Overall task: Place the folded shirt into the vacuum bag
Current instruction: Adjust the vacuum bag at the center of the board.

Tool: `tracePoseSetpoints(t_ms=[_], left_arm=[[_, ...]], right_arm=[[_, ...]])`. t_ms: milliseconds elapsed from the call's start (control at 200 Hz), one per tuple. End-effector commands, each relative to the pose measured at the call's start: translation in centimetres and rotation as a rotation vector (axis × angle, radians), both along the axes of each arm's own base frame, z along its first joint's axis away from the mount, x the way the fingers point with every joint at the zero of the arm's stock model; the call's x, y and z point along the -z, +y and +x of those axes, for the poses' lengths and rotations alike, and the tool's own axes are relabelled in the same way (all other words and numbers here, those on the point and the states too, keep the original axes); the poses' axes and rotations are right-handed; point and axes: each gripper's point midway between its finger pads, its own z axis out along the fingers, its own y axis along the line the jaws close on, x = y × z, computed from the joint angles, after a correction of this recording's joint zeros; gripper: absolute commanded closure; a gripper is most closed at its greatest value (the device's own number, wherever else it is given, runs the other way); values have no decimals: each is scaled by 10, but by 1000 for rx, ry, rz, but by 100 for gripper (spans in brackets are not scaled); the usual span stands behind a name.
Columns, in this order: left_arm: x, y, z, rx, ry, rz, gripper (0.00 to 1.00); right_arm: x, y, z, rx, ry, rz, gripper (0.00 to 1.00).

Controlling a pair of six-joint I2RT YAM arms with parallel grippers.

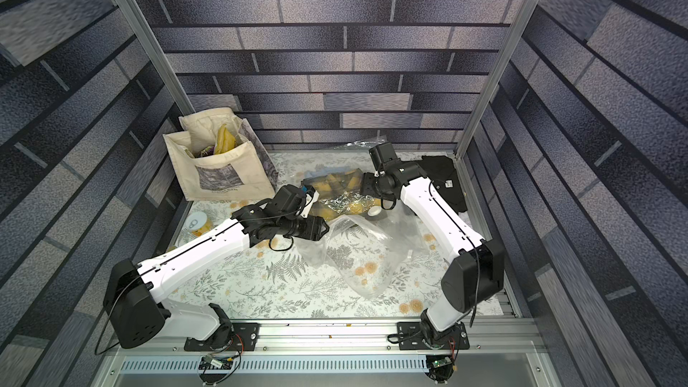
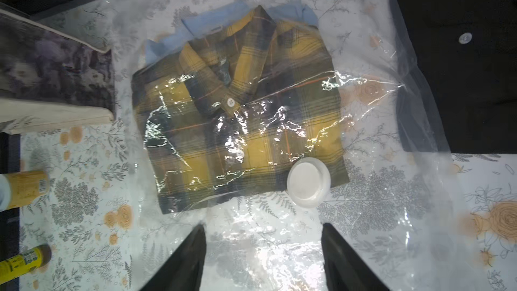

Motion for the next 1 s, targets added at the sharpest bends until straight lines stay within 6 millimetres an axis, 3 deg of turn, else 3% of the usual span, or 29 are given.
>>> tracePoseSetpoints(t_ms=[0,125,230,381,546,706,796,917,997], left_arm=[[45,47,9,-193,121,106,28],[75,69,21,-298,166,186,27],[73,70,26,-319,147,137,24],[23,31,18,-131,42,-31,19],[-39,7,-7,46,-29,-89,17],[-97,23,-13,52,-134,-119,15],[-118,33,-10,29,-169,-165,13],[-106,46,7,-33,-161,-153,11],[-72,63,29,-133,-115,-65,13]], right_arm=[[29,-5,13,6,13,-52,33],[66,-7,23,16,81,-72,33],[94,-2,18,-3,134,-43,33],[122,2,2,8,183,10,33],[132,-2,0,12,209,-22,33],[144,-10,6,10,223,-85,33],[144,-15,16,11,173,-120,33],[135,-15,22,-9,121,-121,32],[111,-6,16,-30,112,-59,31]])
